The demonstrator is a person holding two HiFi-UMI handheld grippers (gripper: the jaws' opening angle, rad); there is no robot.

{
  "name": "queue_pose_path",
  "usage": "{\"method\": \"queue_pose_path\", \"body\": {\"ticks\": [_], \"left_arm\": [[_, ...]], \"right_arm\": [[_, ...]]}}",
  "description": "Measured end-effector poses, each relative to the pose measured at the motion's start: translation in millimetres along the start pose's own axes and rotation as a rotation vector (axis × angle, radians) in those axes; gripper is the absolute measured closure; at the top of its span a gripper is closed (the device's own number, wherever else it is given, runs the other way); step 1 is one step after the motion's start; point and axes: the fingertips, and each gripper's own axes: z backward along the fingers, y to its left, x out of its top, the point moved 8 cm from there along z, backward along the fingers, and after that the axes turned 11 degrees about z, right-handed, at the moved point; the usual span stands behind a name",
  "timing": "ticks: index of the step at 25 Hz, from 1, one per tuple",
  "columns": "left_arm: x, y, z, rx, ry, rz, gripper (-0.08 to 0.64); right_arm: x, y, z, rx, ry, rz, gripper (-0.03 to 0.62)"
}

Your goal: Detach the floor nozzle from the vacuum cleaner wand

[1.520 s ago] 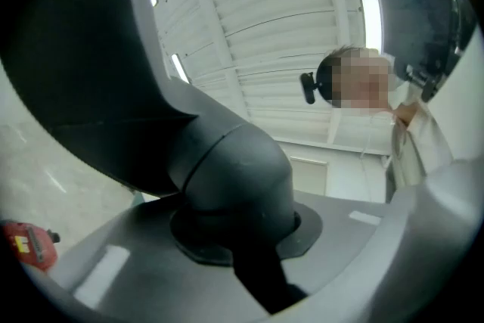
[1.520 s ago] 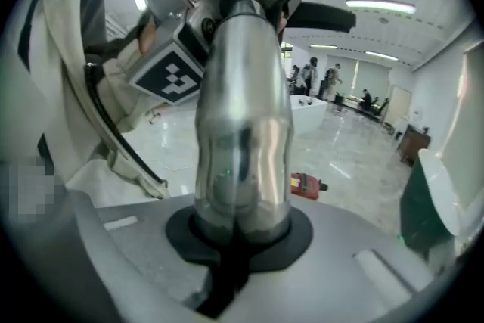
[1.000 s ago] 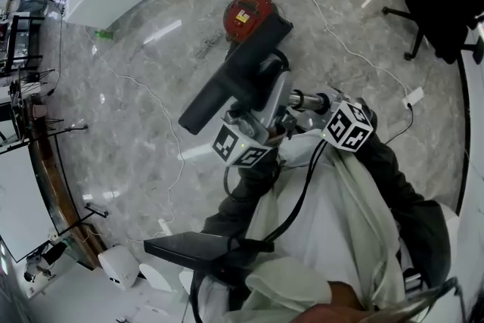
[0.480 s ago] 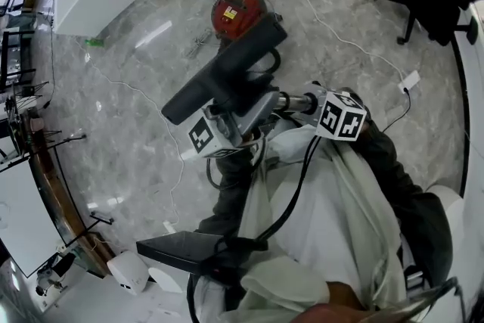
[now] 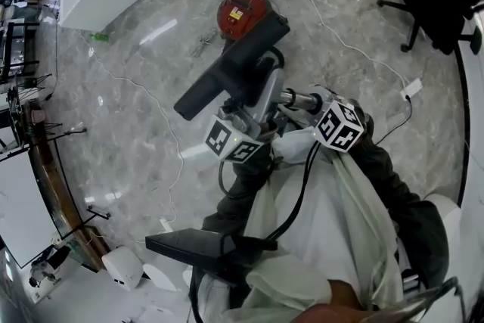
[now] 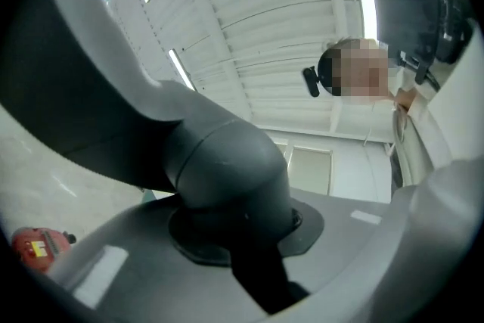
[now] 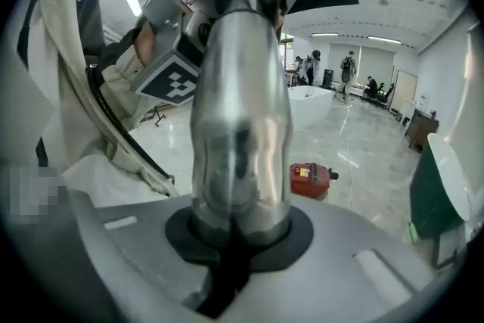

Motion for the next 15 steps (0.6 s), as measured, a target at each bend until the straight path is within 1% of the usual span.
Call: {"method": "queue_pose_path", "body": {"ticks": [2, 3, 5, 6, 7, 9, 10, 11, 12, 13, 15], "left_arm": [[1, 0, 1, 0.015, 0.017, -0.002, 0.471], [1, 0, 1, 0.004, 0.023, 0.002, 0.471], [0, 0, 3, -0.055, 0.033, 0.017, 0.476], [0, -2, 3, -0.104, 0.037, 0.022, 0.476], [0, -6, 4, -0.168, 0.042, 0.020, 0.476], [1, -16, 3, -0.319, 0.063, 0.001, 0.480], [0, -20, 2, -0.372, 0.071, -0.010, 0.480], [-1, -22, 0, -0.397, 0.072, -0.017, 0.480], [-2, -22, -1, -0.392, 0.064, -0.018, 0.480], [-4, -20, -2, -0.364, 0.047, -0.015, 0.482], [-5, -14, -2, -0.268, -0.001, -0.001, 0.486]], "right_arm": [[1, 4, -3, 0.013, -0.013, -0.012, 0.552], [1, 5, -4, 0.030, -0.019, -0.012, 0.552], [1, 7, -4, 0.079, -0.032, -0.004, 0.552], [0, 9, -3, 0.110, -0.041, 0.003, 0.552], [1, 10, -1, 0.145, -0.054, 0.015, 0.552], [0, 11, 3, 0.219, -0.088, 0.051, 0.551], [-1, 11, 4, 0.241, -0.101, 0.069, 0.551], [-3, 9, 5, 0.243, -0.108, 0.080, 0.551], [-4, 6, 4, 0.226, -0.111, 0.083, 0.551], [-5, 4, 4, 0.193, -0.106, 0.080, 0.551], [-7, 0, 4, 0.102, -0.078, 0.061, 0.552]]}}
